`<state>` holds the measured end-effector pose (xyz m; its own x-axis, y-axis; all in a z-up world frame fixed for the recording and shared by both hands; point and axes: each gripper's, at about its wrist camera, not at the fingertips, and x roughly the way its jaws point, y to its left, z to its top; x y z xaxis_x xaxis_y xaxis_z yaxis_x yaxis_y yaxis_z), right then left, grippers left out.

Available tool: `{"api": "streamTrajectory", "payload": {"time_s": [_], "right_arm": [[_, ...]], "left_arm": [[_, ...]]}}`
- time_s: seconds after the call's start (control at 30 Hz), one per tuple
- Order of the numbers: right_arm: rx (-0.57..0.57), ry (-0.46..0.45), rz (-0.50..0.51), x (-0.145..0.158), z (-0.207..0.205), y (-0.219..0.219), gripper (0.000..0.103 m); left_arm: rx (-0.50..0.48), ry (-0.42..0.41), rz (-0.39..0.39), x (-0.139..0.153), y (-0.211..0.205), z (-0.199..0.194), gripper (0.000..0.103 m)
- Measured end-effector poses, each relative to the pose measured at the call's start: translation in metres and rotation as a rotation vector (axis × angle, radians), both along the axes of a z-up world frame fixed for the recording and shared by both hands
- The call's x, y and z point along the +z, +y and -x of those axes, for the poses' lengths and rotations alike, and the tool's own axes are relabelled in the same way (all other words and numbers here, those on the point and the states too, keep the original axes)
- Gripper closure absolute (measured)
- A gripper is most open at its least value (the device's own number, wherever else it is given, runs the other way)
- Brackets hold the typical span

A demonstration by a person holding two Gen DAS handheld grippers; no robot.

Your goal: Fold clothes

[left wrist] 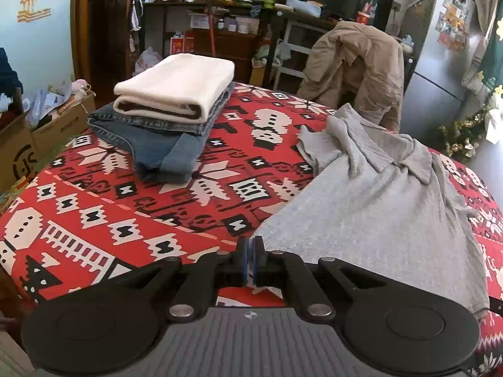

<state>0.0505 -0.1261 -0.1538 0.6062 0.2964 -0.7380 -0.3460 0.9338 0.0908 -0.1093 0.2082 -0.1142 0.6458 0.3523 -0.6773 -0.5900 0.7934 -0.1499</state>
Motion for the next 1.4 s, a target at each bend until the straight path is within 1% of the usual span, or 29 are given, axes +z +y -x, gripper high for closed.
{"api": "streamTrajectory", "payload": {"time_s": [0.03,0.1,0.17,0.2,0.3,0.33,0.4,0.47,0.53,0.67,0.77,0.83,0.87,0.9,0.97,1.0,1.07,1.1,1.13,1.2,1.3,1.4], "right_arm": [[0.005,-0.003,-0.001,0.001,0.002,-0.001,0.101],[-0.010,-0.047,0.047,0.004,0.007,-0.003,0.101],[-0.062,-0.071,0.045,0.012,0.008,-0.017,0.102],[-0.096,-0.075,0.026,0.017,0.009,-0.028,0.102],[-0.187,-0.108,0.015,0.031,0.012,-0.056,0.102],[-0.207,-0.118,0.015,0.035,0.016,-0.064,0.102],[-0.221,-0.105,-0.001,0.037,0.020,-0.075,0.102],[-0.220,-0.099,0.013,0.034,0.025,-0.077,0.102],[-0.225,-0.087,0.051,0.025,0.027,-0.075,0.102],[-0.240,-0.067,0.057,0.014,0.029,-0.075,0.102],[-0.240,-0.057,0.078,0.007,0.027,-0.072,0.102],[-0.237,-0.056,0.083,0.006,0.027,-0.072,0.100],[-0.238,-0.060,0.087,0.007,0.027,-0.072,0.099],[-0.236,-0.064,0.068,0.009,0.029,-0.075,0.096],[-0.238,-0.069,0.032,0.014,0.031,-0.082,0.096],[-0.234,-0.072,0.024,0.016,0.033,-0.084,0.094],[-0.221,-0.080,0.014,0.019,0.037,-0.089,0.086],[-0.214,-0.087,0.014,0.021,0.039,-0.089,0.079],[-0.203,-0.096,0.012,0.022,0.043,-0.089,0.074],[-0.182,-0.100,0.018,0.022,0.046,-0.086,0.073],[-0.156,-0.103,0.033,0.020,0.049,-0.082,0.073],[-0.152,-0.094,0.045,0.018,0.048,-0.081,0.073]], "left_arm": [[-0.005,0.000,0.001,0.001,-0.001,0.000,0.100],[-0.018,-0.005,0.001,0.004,-0.003,0.001,0.100],[-0.040,-0.016,0.014,0.009,-0.005,0.003,0.100],[-0.056,-0.028,0.030,0.012,-0.007,0.005,0.100],[-0.097,-0.062,0.084,0.017,-0.013,0.012,0.100],[-0.107,-0.063,0.090,0.017,-0.016,0.012,0.100],[-0.113,-0.041,0.078,0.013,-0.021,0.012,0.100],[-0.114,-0.016,0.089,0.006,-0.023,0.013,0.100],[-0.108,0.008,0.099,-0.001,-0.023,0.017,0.100],[-0.102,0.053,0.085,-0.012,-0.022,0.023,0.100],[-0.110,0.065,0.115,-0.017,-0.018,0.024,0.098],[-0.097,0.054,0.107,-0.016,-0.015,0.028,0.095],[-0.108,0.053,0.100,-0.016,-0.016,0.029,0.095],[-0.119,0.052,0.092,-0.015,-0.017,0.030,0.095],[-0.141,0.050,0.077,-0.014,-0.019,0.032,0.095],[-0.152,0.049,0.069,-0.014,-0.020,0.033,0.095],[-0.174,0.046,0.053,-0.012,-0.021,0.036,0.095],[-0.185,0.045,0.046,-0.012,-0.022,0.037,0.095],[-0.196,0.044,0.038,-0.011,-0.023,0.038,0.095],[-0.229,0.048,0.011,-0.012,-0.029,0.037,0.091],[-0.284,0.076,-0.047,-0.017,-0.043,0.031,0.090],[-0.311,0.104,-0.093,-0.021,-0.052,0.027,0.090]]}}
